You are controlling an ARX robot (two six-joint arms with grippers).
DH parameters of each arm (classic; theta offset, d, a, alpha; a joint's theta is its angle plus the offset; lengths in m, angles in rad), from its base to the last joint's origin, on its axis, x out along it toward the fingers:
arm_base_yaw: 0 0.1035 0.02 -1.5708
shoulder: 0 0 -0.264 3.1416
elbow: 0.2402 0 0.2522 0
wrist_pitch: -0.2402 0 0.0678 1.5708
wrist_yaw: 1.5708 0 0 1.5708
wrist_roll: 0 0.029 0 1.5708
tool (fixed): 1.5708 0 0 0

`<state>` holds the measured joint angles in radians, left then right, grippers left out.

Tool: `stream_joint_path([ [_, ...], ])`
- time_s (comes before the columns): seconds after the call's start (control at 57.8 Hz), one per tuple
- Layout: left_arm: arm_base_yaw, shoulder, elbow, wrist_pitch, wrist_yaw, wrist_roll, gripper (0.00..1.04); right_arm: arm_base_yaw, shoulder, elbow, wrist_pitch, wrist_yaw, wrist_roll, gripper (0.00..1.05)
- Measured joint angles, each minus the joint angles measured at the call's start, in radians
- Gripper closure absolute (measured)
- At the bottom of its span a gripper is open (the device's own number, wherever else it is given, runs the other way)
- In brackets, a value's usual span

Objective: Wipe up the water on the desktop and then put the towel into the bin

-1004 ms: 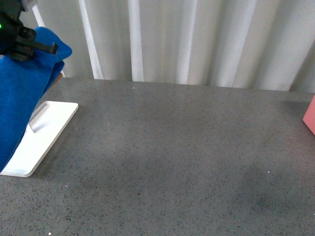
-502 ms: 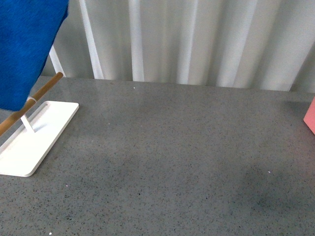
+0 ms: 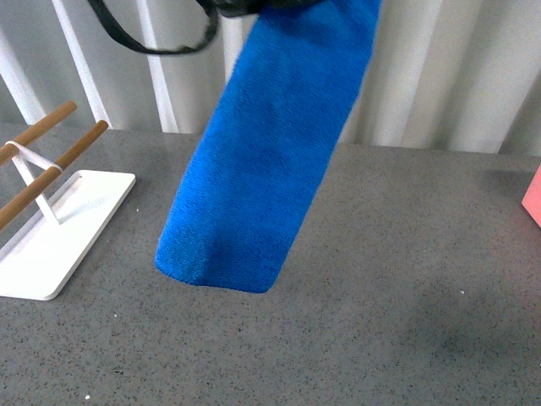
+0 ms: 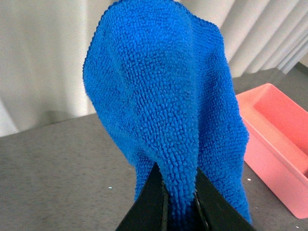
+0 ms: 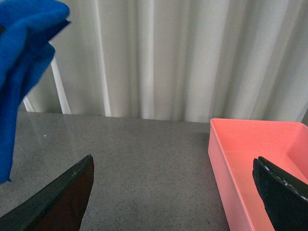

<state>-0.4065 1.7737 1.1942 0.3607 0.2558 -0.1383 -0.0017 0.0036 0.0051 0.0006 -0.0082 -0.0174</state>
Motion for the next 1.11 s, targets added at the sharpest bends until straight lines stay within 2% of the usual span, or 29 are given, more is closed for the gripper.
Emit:
stream_joint_path([
  [0.19, -0.092, 0.087, -0.003, 0.151, 0.034, -0.09, 1.0, 0.0, 0.0, 0.0, 0.0, 0.0, 0.0, 0.07],
  [0.45, -0.112, 0.123, 0.009, 0.249, 0.042, -0.184, 1.0, -0.001, 0.002, 0.0, -0.002, -0.006, -0.001, 0.07],
  [0.485, -0.111, 0.124, 0.009, 0.25, 0.04, -0.19, 1.0, -0.03, 0.042, 0.039, -0.1, -0.1, -0.014, 0.07],
  [0.519, -0.11, 0.127, 0.009, 0.253, 0.037, -0.198, 1.0, -0.051, 0.125, 0.1, -0.229, -0.246, -0.034, 0.07],
  [0.571, -0.111, 0.129, 0.009, 0.257, 0.036, -0.202, 1.0, -0.052, 0.211, 0.159, -0.338, -0.365, -0.047, 0.07],
  [0.64, -0.113, 0.13, 0.009, 0.257, 0.036, -0.201, 1.0, -0.061, 0.258, 0.203, -0.379, -0.465, -0.069, 0.07],
  [0.71, -0.115, 0.132, 0.009, 0.257, 0.036, -0.201, 1.0, -0.111, 0.268, 0.25, -0.371, -0.511, -0.096, 0.07],
  [0.796, -0.114, 0.132, 0.01, 0.257, 0.036, -0.201, 1.0, -0.228, 0.305, 0.308, -0.31, -0.633, -0.15, 0.07],
  [0.883, -0.115, 0.132, 0.01, 0.257, 0.037, -0.201, 1.0, -0.303, 0.441, 0.322, -0.155, -0.679, -0.22, 0.07],
  [0.969, -0.115, 0.132, 0.01, 0.257, 0.04, -0.204, 1.0, -0.324, 0.603, 0.322, 0.002, -0.694, -0.266, 0.07],
  [1.108, -0.111, 0.132, 0.011, 0.257, 0.04, -0.212, 1.0, -0.303, 0.863, 0.323, 0.242, -0.728, -0.298, 0.07],
])
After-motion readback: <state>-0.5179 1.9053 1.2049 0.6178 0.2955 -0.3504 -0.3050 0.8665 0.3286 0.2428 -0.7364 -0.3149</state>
